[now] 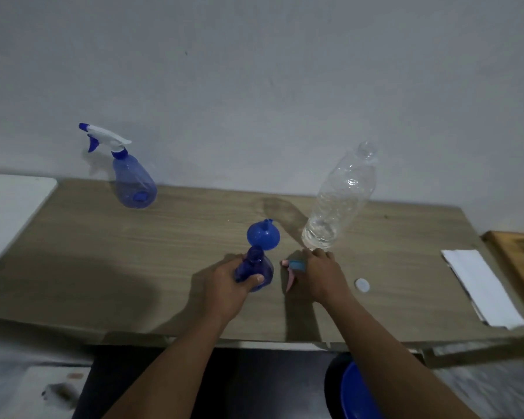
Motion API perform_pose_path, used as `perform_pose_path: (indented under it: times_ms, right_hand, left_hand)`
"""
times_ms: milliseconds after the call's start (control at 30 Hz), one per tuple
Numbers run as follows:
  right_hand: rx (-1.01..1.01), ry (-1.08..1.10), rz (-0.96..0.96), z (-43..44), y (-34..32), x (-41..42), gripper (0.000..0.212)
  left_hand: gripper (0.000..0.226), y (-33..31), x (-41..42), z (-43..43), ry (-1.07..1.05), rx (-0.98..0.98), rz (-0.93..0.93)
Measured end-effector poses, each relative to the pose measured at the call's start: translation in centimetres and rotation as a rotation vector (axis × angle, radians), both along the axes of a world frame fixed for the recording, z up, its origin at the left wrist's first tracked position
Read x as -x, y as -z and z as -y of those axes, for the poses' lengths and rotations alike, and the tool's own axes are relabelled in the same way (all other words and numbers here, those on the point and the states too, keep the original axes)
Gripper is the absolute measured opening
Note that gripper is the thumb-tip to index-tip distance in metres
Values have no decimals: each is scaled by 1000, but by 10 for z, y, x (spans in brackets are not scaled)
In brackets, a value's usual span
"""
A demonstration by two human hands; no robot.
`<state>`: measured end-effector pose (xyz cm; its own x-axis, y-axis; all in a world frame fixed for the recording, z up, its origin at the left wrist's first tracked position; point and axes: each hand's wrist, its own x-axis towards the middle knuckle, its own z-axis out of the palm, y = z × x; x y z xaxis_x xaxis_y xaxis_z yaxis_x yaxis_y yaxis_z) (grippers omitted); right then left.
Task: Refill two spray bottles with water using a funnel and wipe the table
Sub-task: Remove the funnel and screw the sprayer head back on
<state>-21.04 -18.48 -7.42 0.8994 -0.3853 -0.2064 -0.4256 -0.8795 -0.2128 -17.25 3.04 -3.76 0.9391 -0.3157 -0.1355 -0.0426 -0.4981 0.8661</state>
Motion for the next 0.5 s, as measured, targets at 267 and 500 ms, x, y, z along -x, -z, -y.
perform_pose_path:
  times_ms: [267,500]
  right_hand:
    - [-146,171,17,2,8,13,44]
    - [-463,314,263,-4,-8,29,14]
  left_hand:
    - [36,18,-8,-4,25,61,-37]
    - [39,31,-15,-5,53,116,-65]
